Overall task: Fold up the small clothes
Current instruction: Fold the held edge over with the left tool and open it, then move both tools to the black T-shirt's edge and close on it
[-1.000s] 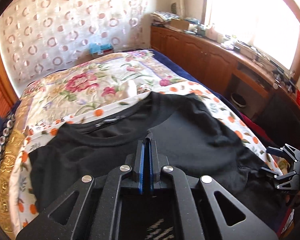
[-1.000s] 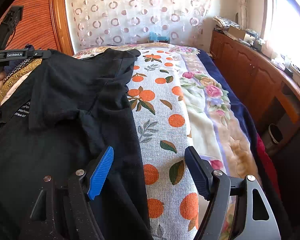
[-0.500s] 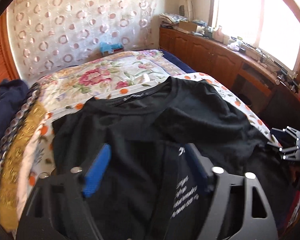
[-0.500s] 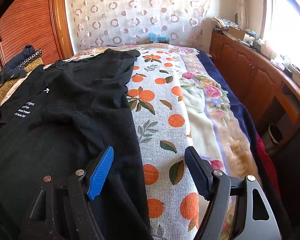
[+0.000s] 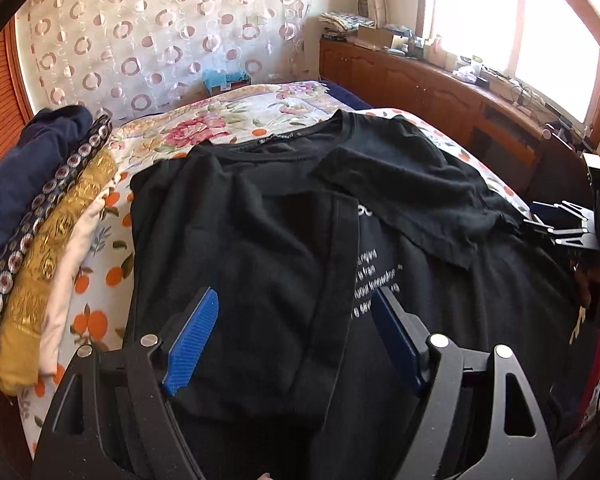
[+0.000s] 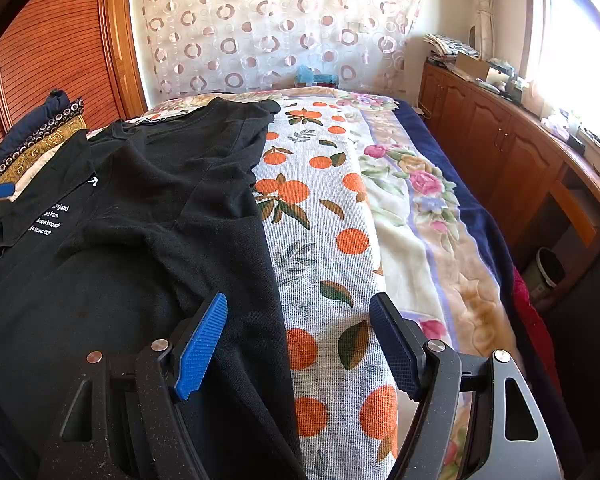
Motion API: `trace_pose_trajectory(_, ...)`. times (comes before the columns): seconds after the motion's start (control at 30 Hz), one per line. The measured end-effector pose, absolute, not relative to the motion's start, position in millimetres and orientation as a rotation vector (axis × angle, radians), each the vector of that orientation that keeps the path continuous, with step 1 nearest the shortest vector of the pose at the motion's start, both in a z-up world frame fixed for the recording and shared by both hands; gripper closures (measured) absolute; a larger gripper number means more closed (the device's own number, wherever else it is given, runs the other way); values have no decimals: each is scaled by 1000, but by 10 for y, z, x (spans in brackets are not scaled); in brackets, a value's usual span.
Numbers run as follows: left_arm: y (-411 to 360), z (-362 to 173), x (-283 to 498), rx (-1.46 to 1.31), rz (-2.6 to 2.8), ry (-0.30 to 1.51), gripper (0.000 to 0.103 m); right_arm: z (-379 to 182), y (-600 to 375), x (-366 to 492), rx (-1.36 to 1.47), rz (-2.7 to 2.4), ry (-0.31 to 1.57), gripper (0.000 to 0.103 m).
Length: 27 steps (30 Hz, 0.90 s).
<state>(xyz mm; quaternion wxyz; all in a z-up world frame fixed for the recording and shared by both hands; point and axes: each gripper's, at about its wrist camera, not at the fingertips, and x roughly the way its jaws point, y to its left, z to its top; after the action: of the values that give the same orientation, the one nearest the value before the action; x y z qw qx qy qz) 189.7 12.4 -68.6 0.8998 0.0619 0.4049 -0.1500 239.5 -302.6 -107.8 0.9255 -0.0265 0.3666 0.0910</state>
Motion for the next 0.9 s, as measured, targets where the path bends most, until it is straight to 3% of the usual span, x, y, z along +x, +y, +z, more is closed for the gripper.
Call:
trace_pose_trajectory(0.37,250,-848,1736,99,-288,860,24,-1021,-3041,2425,-71,205,795,27)
trace_pose_trajectory(0.53,425,-752,1863,59,-285,841,24,-686,-3016,2518,-89,268,739,27)
trace_pose_trajectory(0.9,896,-593,2625,-29,-216,870,29,-367,-2748,3537,-89,296,747,28)
